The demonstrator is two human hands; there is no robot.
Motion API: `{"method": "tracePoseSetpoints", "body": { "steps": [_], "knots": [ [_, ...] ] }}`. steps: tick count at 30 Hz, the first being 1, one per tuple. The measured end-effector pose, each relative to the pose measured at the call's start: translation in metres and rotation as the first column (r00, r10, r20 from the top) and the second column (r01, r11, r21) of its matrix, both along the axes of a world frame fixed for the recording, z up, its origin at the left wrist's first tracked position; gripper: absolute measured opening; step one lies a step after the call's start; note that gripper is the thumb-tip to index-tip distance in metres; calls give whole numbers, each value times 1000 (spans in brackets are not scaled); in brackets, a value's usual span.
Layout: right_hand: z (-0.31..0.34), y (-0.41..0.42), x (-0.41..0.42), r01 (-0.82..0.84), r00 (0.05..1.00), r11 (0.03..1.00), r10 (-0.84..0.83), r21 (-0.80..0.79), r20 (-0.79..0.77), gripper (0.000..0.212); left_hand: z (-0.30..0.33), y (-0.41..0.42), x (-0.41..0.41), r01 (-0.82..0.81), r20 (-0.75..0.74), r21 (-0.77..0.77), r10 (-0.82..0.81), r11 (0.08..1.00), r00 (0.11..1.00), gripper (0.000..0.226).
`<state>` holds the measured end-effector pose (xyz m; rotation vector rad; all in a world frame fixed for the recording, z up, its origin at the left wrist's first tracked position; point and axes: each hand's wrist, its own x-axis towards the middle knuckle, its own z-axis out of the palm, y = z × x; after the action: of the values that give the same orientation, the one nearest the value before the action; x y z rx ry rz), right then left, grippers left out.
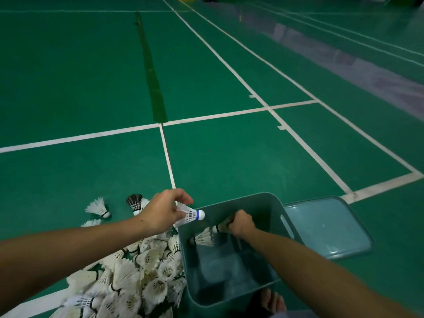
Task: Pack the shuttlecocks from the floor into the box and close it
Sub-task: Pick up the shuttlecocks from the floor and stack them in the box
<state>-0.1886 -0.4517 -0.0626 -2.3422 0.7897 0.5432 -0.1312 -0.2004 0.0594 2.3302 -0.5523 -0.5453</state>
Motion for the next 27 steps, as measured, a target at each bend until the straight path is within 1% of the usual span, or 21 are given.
{"method": "tracePoseSetpoints", "body": {
  "steps": [5, 8, 10, 12, 15, 18, 21, 23, 24, 26, 27],
  "knots": [
    [-17, 0, -1, -17, 999, 998, 19, 61, -46, 10, 3, 1, -5, -55, 60, -25, 57, 998, 997, 42],
    [-27, 6, 0, -19, 997, 995, 26, 103, -67, 11, 3, 3, -5, -71, 91, -25, 73, 997, 993, 41],
    [-32, 13, 0, -17, 997, 993, 26, 121, -77, 13, 3, 4, -4, -77, 91, -31, 79, 997, 993, 40],
    [-39, 18, 1, 7, 997, 992, 3, 126, -81, 26, 4, 5, -4, -65, 86, -41, 69, 997, 994, 39],
    [-45, 26, 0, 27, 997, 990, -17, 140, -72, 36, 4, 6, -5, -28, 65, -51, 31, 998, 997, 33],
    [-47, 29, -1, 40, 996, 982, -25, 185, -80, 40, 1, 9, -6, -2, 50, -48, 4, 999, 999, 30],
    [-33, 23, -3, 20, 998, 977, -6, 214, -66, 37, 3, 9, -8, -12, 49, -36, 14, 999, 999, 33],
    [-18, 15, -6, -43, 996, 981, 57, 188, -71, 24, 7, 7, -8, -17, 56, -53, 20, 998, 998, 35],
    [-6, 11, -7, -117, 987, 982, 132, 146, -92, 20, 9, 6, -8, -13, 63, -61, 17, 998, 998, 35],
    [25, 6, -8, -276, 951, 958, 285, 81, -123, 20, 15, 3, -8, 5, 67, -72, 0, 997, 998, 34],
    [43, 6, -8, -330, 936, 940, 338, 85, -102, 22, 18, 1, -8, 23, 62, -74, -18, 997, 998, 33]
  ]
}}
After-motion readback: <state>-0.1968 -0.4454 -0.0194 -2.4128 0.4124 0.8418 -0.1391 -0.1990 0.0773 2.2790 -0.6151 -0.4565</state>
